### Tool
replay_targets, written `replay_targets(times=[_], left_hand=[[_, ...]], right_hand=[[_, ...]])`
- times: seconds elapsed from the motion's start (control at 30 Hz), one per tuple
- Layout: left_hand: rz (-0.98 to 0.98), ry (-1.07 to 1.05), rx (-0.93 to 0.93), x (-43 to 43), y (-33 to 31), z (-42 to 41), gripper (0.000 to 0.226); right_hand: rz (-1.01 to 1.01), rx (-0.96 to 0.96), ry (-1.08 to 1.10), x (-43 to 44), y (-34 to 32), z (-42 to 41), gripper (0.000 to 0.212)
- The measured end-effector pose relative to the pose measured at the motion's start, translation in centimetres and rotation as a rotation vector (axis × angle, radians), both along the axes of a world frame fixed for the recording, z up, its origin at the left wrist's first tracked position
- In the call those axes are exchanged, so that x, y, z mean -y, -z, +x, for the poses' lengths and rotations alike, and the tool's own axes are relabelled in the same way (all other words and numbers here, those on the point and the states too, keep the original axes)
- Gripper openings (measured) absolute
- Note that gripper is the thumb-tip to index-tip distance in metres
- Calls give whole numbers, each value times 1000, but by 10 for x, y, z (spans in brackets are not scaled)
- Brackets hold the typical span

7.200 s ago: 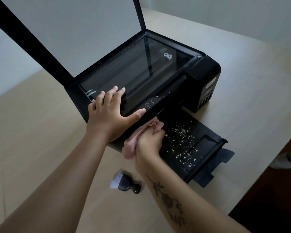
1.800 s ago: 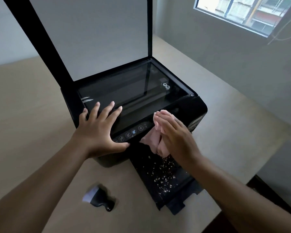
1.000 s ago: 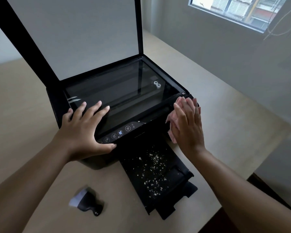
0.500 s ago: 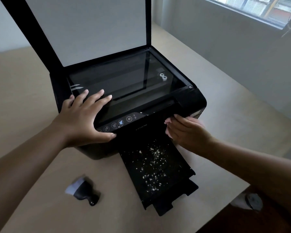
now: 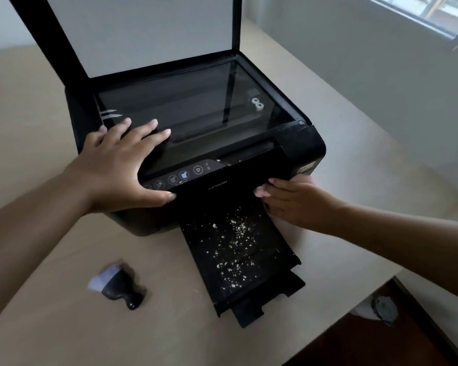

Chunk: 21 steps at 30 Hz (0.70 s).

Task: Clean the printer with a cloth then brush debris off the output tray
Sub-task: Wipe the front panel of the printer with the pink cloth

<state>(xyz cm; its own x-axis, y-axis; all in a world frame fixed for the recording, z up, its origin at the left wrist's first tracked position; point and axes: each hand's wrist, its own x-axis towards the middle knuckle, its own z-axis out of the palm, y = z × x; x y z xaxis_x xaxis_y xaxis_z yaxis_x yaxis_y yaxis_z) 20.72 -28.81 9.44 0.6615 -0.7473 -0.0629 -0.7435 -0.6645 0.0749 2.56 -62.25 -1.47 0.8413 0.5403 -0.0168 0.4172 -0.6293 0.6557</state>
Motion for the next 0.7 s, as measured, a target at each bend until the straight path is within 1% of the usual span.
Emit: replay_targets(times=[0.03, 0.1, 0.17, 0.2, 0.27, 0.33, 0.37, 0.47, 0.5, 0.53, 0.6, 0.67, 0.7], left_hand=[[1, 5, -4, 0, 1, -2, 117], [5, 9, -13, -2, 3, -4, 117], [4, 10, -18, -1, 1, -3, 116], [8, 13, -21, -2, 0, -1, 116], [20, 12, -18, -1, -3, 1, 115], [28, 13, -15, -2, -4, 2, 114], [33, 12, -17, 0, -3, 3, 114], [56, -29, -60, 3, -5, -1, 117], [58, -61, -81, 6, -5, -4, 118], [47, -101, -100, 12, -5, -9, 119], [-3, -152, -104, 34, -3, -19, 115], [-27, -175, -66, 57, 2, -28, 111], [-22, -191, -41, 63, 4, -30, 110]], right_hand=[[72, 48, -65, 5, -7, -9, 41], [143, 124, -122, 11, -31, -26, 42], [398, 197, 2, 16, -53, -21, 46], [558, 214, 113, 16, -58, -14, 47], [880, 278, 246, 14, -54, -2, 46], [1069, 371, 283, 1, -31, 4, 43], [1087, 397, 301, 0, -21, 3, 43], [1062, 324, 299, 17, -18, 0, 45], [1112, 315, 271, 24, -21, 3, 42], [1225, 314, 272, 26, -26, 6, 41], [1515, 357, 339, 15, -21, 11, 42], [1878, 413, 459, -17, -12, 11, 43], [2087, 437, 556, -37, -11, 9, 43]])
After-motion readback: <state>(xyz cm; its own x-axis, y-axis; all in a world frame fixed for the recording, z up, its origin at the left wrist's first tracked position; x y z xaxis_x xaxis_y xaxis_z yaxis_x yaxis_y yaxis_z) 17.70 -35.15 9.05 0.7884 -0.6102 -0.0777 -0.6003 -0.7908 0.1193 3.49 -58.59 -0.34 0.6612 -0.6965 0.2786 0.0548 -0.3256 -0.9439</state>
